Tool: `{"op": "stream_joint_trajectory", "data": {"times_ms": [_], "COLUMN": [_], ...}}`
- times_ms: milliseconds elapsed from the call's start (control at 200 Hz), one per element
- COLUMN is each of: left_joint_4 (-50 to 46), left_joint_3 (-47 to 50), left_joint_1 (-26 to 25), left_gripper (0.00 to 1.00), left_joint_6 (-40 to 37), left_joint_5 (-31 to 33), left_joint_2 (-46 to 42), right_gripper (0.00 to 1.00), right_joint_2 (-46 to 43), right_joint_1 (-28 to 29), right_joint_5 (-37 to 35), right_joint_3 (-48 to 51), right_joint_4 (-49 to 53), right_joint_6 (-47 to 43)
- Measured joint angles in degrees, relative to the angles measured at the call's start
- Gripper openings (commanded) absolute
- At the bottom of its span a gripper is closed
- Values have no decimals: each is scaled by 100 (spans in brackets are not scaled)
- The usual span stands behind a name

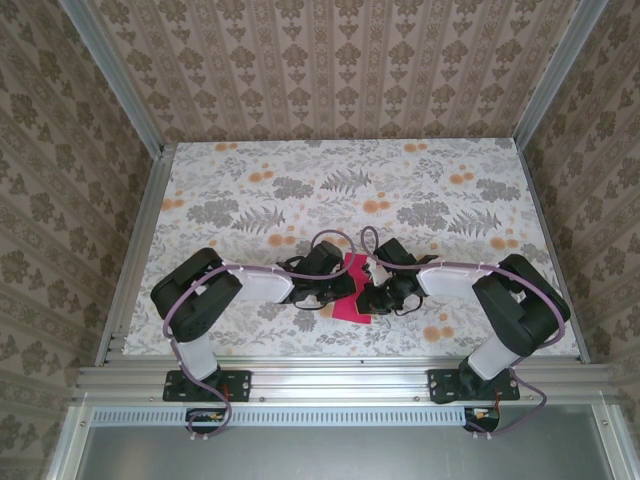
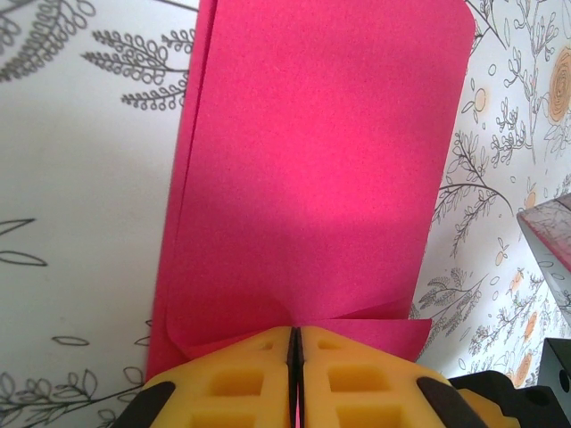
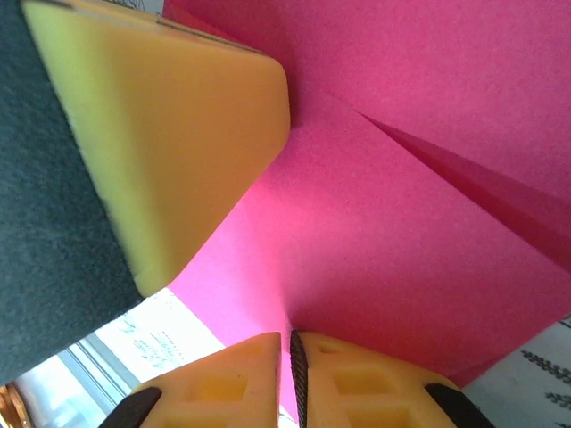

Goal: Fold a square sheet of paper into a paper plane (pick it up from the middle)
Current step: Fold the triangle a second time at the center of the table.

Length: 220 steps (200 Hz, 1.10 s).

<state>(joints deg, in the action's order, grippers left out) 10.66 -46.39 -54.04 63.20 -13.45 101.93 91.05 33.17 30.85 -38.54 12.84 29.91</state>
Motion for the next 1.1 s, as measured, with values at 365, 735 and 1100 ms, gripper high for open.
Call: {"op": "stream_joint_trajectory", "data": {"times_ms": [365,735,1100], "left_joint_4": [-140,-203,-205], "left_joint_3": [-63,-92,-92], "left_joint_1": [-26,-31,-31], "left_gripper": [11,11,11], "left_joint_6": [-46,-98,-114], "left_joint_5": [24,20,20], "left_joint_2": [0,2,2], "right_gripper": [18,18,19], "right_joint_2": [-710,-361,-887], "right_joint_1": [28,42,52], "right_joint_5": [87,-57,-212], "right_joint_3": [2,256,254], "right_joint_4": [369,402,820], "right_joint_6": [-11,-15,-4]}}
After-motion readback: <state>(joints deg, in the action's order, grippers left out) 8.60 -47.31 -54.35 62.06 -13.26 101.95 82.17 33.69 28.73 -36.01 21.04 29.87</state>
